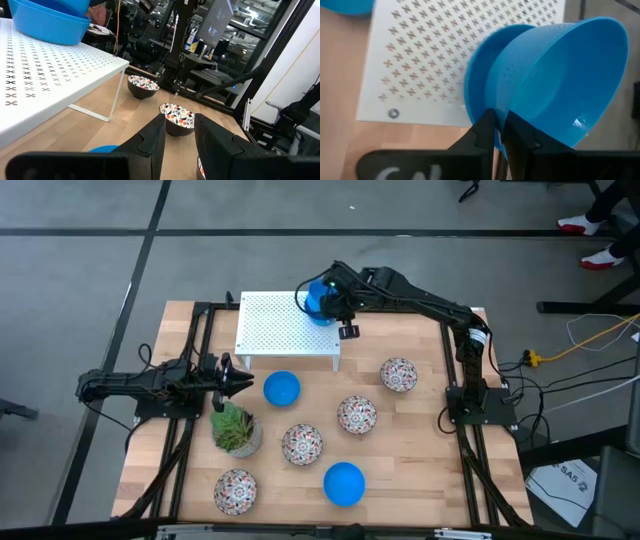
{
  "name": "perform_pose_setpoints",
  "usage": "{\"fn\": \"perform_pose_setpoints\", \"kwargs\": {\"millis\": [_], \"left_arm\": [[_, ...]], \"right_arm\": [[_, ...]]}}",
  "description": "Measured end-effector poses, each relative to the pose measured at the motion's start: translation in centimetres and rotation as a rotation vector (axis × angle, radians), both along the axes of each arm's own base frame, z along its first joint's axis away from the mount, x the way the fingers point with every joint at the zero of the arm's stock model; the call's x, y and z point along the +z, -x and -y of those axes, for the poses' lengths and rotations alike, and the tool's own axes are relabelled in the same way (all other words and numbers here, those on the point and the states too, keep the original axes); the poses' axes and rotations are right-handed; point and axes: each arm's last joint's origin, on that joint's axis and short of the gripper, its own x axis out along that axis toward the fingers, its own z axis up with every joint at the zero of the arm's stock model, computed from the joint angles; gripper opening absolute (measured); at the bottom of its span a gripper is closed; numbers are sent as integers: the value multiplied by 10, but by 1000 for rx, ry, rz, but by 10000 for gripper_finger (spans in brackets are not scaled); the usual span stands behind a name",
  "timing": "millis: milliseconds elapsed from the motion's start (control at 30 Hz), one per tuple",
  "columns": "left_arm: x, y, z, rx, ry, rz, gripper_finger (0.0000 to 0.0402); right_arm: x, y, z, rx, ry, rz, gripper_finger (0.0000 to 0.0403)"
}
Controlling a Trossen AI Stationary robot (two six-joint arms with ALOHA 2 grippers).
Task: Pick & Place Mini bowls
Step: Stack the blue bowl on the blue bowl on the shelf
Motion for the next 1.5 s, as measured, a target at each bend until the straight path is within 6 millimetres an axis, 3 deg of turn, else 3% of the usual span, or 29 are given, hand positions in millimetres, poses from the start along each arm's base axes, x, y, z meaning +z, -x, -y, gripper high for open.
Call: {"fn": "perform_pose_setpoints", "kwargs": {"millis": [400, 733, 933, 1133, 1367, 1500], "left_arm": [[0, 0, 0, 0, 0, 0, 100], [0, 0, 0, 0, 0, 0, 100], [0, 0, 0, 0, 0, 0, 100], [0, 0, 0, 0, 0, 0, 100], [0, 0, 0, 0, 0, 0, 100], [0, 0, 0, 0, 0, 0, 100]], "right_arm": [[0, -1, -1, 26, -40, 17, 40], [1, 3, 5, -79, 103, -44, 129], [1, 2, 4, -62, 85, -36, 144], [2, -1, 2, -8, 23, 16, 119], [1, 0, 2, -2, 20, 8, 14], [1, -1, 2, 15, 31, 1, 15]]}}
